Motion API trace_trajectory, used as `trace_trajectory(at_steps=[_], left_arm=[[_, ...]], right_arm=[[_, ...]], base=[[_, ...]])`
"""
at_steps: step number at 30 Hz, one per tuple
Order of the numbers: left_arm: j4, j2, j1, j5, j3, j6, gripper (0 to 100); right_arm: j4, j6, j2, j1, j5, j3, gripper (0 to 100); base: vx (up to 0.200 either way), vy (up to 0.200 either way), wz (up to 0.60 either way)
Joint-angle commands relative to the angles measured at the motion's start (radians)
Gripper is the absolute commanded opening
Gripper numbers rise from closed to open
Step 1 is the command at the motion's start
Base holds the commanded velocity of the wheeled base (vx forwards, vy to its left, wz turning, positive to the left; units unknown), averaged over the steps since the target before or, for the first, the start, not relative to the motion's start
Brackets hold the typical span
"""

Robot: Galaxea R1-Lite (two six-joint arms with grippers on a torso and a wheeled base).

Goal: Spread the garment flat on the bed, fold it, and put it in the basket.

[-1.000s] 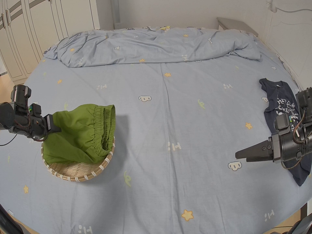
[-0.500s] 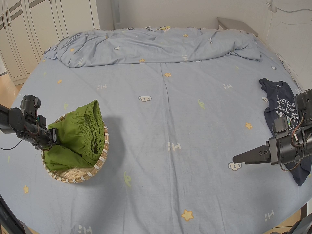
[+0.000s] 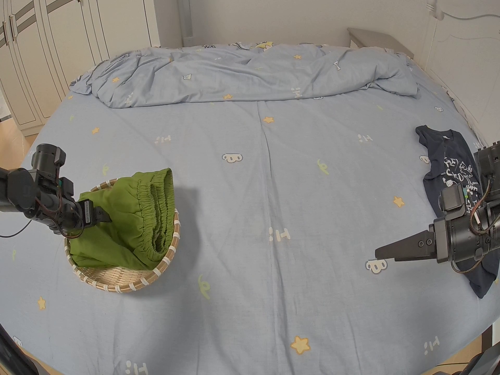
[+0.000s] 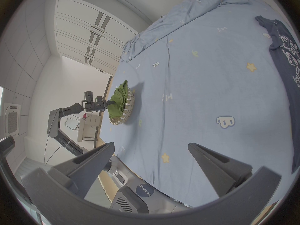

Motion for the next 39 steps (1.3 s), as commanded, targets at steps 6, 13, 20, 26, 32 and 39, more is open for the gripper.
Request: trace_trajectory(at_steps=[6,13,20,26,32,39], left_arm=[[0.017,-0.424,0.003,-0.001,0.086,0.01,100],[0.038,-0.691,-0.002,-0.001,0.275,0.081,100],[0.044,-1.075,-0.003,-0.004,0.462,0.079,100],[0.049,-1.375,-0.088,-0.007,0.629,0.081,100],[0.202,-1.581,-0.178,-0.004,0.753,0.072,100],[0.225,-1.676,-0.138,0.014,0.792,0.033,100]], right_arm=[[-0.001,0.0,-0.115,-0.009,-0.003,-0.008,100],[-0.001,-0.011,-0.276,-0.016,-0.008,0.035,100],[-0.001,-0.127,-0.613,-0.111,-0.017,0.226,100],[0.008,-0.126,-0.868,-0.163,-0.01,0.272,100],[0.092,-0.126,-1.067,-0.158,-0.016,0.381,100],[0.101,-0.126,-1.081,-0.146,-0.011,0.463,100]], base=[[0.0,0.0,0.0],[0.0,0.0,0.0],[0.0,0.0,0.0],[0.0,0.0,0.0],[0.0,0.0,0.0],[0.0,0.0,0.0]])
